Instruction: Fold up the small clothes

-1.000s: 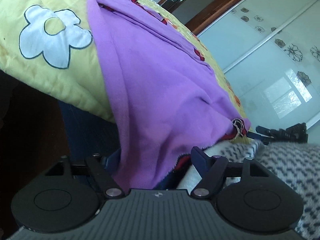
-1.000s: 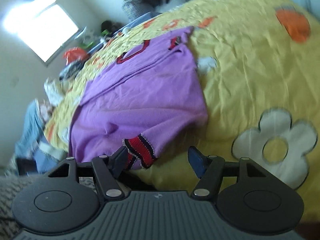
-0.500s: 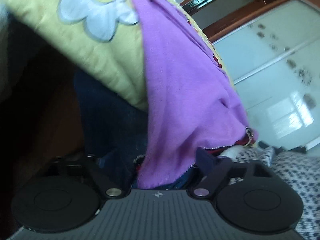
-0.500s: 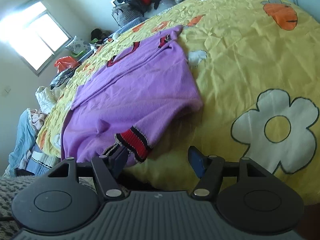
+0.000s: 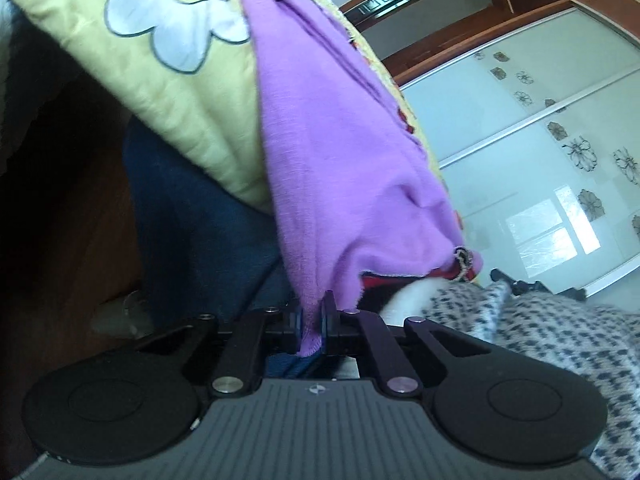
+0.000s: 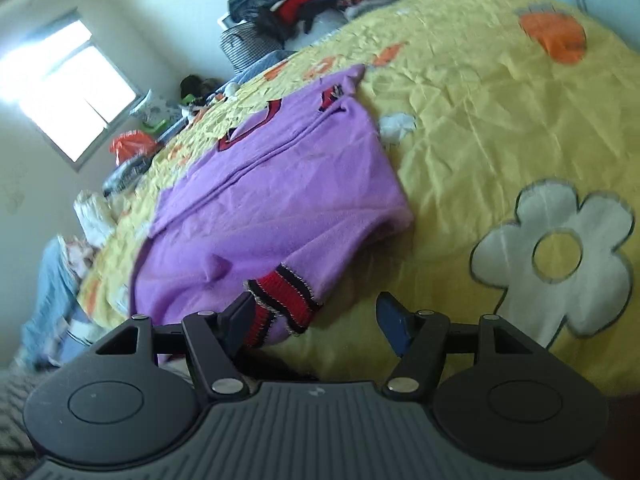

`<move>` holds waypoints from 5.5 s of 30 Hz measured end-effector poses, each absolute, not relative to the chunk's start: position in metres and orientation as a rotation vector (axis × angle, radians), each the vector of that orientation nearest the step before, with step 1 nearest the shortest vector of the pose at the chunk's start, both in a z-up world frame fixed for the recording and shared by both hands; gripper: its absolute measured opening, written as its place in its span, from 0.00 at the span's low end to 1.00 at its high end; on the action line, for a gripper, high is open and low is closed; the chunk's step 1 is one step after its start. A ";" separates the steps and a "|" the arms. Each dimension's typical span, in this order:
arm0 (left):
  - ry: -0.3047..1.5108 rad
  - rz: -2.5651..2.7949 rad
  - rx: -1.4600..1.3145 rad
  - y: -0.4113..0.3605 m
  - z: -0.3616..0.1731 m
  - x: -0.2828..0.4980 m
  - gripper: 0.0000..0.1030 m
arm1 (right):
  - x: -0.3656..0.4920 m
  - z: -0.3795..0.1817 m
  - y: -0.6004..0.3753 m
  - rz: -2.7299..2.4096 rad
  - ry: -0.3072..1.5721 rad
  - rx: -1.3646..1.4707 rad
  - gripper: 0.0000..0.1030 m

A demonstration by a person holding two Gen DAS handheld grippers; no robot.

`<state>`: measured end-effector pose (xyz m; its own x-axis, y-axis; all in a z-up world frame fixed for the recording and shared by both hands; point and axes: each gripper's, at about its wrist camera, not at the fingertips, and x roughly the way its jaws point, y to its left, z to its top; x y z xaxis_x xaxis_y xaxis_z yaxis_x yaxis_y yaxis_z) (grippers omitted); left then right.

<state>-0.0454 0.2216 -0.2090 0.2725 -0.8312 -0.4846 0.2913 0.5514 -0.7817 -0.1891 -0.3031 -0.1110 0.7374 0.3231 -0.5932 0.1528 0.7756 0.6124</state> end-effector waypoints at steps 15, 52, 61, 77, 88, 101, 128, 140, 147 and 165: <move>0.953 -0.873 -0.669 0.194 -0.176 -0.038 0.07 | -0.168 -0.121 -0.284 0.126 0.693 0.675 0.06; 0.822 -0.918 -0.854 0.225 -0.149 -0.058 0.01 | -0.210 -0.056 -0.304 0.205 0.511 0.695 0.04; 0.665 -0.886 -1.020 0.253 -0.125 -0.032 0.01 | -0.175 -0.045 -0.341 0.254 0.330 0.904 0.04; 0.728 -0.630 -1.191 0.239 -0.152 0.142 0.01 | 0.067 -0.129 -0.402 0.176 0.542 1.100 0.04; 0.735 -0.519 -1.286 0.243 -0.163 0.218 0.01 | 0.132 -0.153 -0.420 0.111 0.568 1.178 0.04; 0.840 -0.395 -1.329 0.241 -0.186 0.270 0.02 | 0.178 -0.164 -0.426 0.046 0.702 1.246 0.13; 0.866 -0.314 -0.611 0.177 -0.122 0.268 0.17 | 0.200 -0.107 -0.394 0.183 0.705 0.732 0.72; 0.786 -0.302 -0.348 0.156 -0.104 0.227 0.56 | 0.124 -0.114 -0.341 0.125 0.758 0.306 0.71; 0.695 -0.352 -0.286 0.157 -0.084 0.171 0.66 | 0.066 -0.079 -0.364 0.148 0.661 0.414 0.74; 0.673 -0.308 -0.175 0.124 -0.084 0.140 0.75 | 0.110 -0.085 -0.259 0.128 0.647 0.045 0.80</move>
